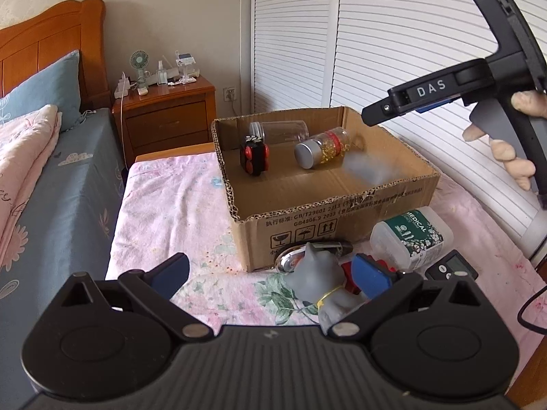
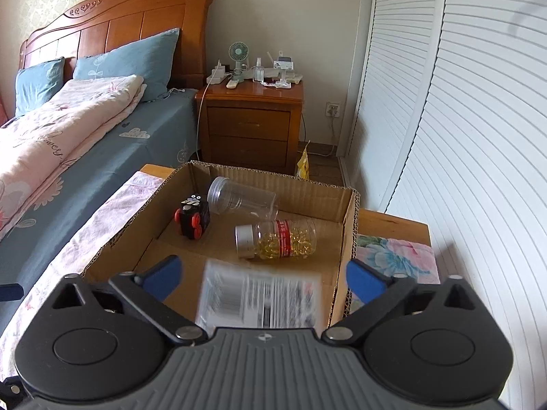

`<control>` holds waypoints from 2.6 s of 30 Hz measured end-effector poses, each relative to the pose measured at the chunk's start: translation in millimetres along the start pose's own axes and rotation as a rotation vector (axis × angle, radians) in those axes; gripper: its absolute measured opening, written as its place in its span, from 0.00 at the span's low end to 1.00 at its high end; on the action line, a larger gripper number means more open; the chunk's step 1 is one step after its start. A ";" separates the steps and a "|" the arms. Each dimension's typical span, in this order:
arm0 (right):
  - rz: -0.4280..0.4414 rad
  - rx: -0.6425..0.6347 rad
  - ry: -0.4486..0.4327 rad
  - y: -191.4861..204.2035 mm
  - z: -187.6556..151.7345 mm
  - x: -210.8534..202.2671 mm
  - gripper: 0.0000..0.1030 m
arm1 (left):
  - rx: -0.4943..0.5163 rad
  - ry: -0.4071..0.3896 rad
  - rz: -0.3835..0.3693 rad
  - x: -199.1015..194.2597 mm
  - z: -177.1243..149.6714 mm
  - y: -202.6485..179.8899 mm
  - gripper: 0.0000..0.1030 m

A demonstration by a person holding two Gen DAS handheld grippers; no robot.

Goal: Organize rigid objects
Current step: 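Carry both items over the box and open both tools to drop them, then move left tool to the teal egg case while right approaches the black timer, then grasp the teal egg case with left tool while right grasps the black timer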

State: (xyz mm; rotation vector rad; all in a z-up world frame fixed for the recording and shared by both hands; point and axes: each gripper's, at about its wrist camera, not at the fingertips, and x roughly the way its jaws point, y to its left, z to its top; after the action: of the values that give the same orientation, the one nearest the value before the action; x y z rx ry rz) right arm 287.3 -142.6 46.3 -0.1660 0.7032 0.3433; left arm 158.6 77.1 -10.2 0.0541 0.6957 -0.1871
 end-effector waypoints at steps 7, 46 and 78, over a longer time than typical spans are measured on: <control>-0.024 0.004 0.016 4.3 -10.5 -9.0 1.00 | -0.016 0.009 -0.017 1.7 -2.2 1.0 0.98; -0.110 0.130 0.178 -22.1 -180.0 -14.3 1.00 | 0.064 0.248 -0.179 19.7 -39.9 -56.8 0.98; 0.012 0.004 0.076 -50.1 -204.4 -33.5 1.00 | 0.170 0.294 -0.148 49.0 -37.1 -137.7 0.50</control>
State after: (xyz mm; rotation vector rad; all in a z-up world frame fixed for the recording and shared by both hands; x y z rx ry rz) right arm 158.3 -251.4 -83.8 -0.1713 0.7804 0.3487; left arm 146.0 -61.4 -68.4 0.1960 0.9766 -0.3855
